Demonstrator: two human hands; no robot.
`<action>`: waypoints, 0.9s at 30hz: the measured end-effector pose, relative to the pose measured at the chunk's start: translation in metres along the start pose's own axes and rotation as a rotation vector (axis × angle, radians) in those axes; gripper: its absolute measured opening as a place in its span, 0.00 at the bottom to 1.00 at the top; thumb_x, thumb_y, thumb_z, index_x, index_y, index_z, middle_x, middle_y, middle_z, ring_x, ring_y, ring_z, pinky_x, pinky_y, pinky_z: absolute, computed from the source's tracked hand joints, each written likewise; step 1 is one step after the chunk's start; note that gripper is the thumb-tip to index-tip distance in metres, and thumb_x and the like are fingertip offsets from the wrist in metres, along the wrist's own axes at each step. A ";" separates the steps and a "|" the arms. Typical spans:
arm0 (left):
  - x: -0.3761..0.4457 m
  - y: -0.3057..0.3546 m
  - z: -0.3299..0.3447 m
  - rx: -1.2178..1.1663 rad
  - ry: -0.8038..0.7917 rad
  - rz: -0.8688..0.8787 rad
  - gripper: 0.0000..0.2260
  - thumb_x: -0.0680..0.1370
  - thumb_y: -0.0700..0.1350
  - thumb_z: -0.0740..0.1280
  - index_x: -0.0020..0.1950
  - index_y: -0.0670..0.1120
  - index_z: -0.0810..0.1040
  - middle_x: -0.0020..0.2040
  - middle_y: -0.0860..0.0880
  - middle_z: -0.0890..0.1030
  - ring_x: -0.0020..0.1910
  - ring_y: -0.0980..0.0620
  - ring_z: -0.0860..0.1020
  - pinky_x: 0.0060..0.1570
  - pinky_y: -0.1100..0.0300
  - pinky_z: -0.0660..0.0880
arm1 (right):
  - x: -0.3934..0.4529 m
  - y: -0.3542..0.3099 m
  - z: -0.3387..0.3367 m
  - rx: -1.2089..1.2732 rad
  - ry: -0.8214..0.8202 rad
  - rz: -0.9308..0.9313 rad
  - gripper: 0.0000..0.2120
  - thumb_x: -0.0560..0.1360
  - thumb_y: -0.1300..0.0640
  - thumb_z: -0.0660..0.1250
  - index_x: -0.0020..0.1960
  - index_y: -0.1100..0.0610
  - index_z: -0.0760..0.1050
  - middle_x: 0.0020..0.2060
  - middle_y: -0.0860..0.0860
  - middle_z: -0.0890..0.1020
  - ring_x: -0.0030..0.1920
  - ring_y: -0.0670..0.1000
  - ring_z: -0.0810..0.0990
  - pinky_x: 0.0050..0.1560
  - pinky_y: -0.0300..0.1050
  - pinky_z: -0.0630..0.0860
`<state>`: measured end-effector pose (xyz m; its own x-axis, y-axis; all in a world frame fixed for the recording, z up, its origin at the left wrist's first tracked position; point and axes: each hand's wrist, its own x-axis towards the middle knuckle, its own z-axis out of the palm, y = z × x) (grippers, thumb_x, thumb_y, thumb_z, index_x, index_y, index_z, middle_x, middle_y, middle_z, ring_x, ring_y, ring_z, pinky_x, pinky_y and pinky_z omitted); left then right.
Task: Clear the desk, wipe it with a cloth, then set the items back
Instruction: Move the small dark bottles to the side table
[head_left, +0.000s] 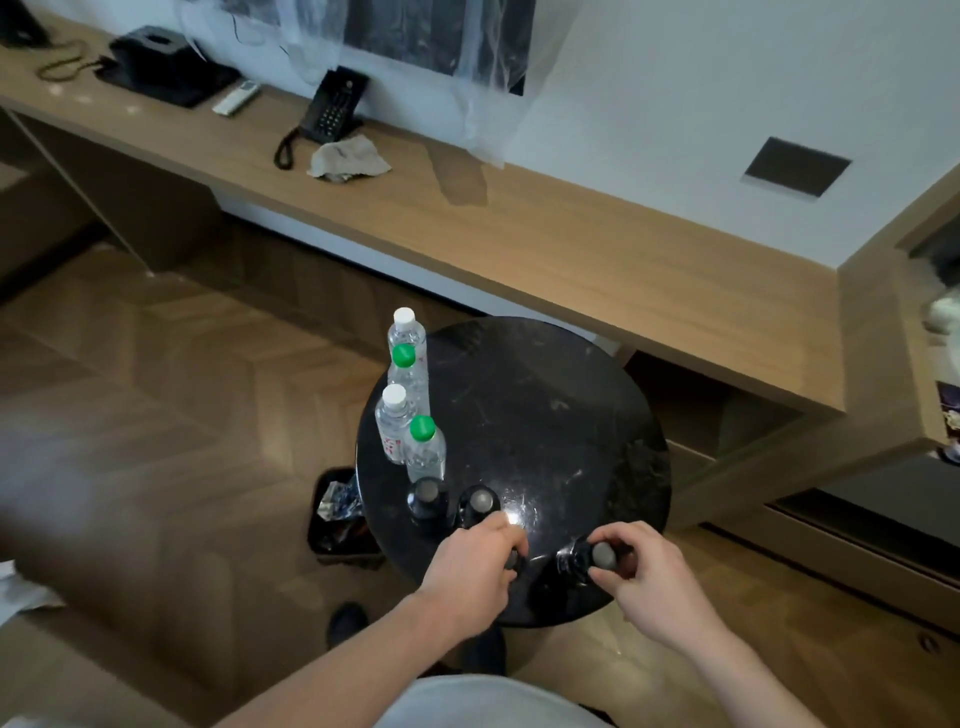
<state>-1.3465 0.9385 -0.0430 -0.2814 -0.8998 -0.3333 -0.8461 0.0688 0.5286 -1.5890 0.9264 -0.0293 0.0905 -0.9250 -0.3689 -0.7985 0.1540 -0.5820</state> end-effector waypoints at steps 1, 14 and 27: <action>0.003 0.002 0.005 0.009 0.009 -0.018 0.13 0.80 0.41 0.67 0.62 0.55 0.76 0.61 0.57 0.73 0.52 0.47 0.78 0.55 0.52 0.76 | 0.003 0.005 -0.001 -0.013 -0.008 -0.007 0.16 0.71 0.54 0.80 0.49 0.36 0.78 0.50 0.36 0.79 0.47 0.40 0.78 0.51 0.39 0.76; 0.010 0.018 0.023 0.103 0.090 -0.127 0.16 0.80 0.41 0.66 0.67 0.53 0.74 0.67 0.55 0.72 0.56 0.43 0.81 0.54 0.46 0.79 | 0.035 -0.001 0.019 -0.179 -0.160 -0.104 0.13 0.73 0.52 0.78 0.53 0.39 0.78 0.52 0.38 0.77 0.55 0.44 0.78 0.59 0.41 0.75; -0.079 -0.021 -0.061 -0.141 0.375 -0.286 0.12 0.79 0.50 0.70 0.60 0.64 0.78 0.62 0.71 0.74 0.47 0.68 0.78 0.51 0.64 0.78 | 0.024 -0.059 -0.018 -0.224 -0.208 -0.152 0.20 0.75 0.40 0.73 0.64 0.33 0.71 0.58 0.32 0.70 0.50 0.39 0.79 0.55 0.41 0.77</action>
<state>-1.2789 0.9819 0.0201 0.1577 -0.9691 -0.1898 -0.7887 -0.2393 0.5663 -1.5503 0.8887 0.0090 0.3196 -0.8373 -0.4437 -0.8753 -0.0815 -0.4767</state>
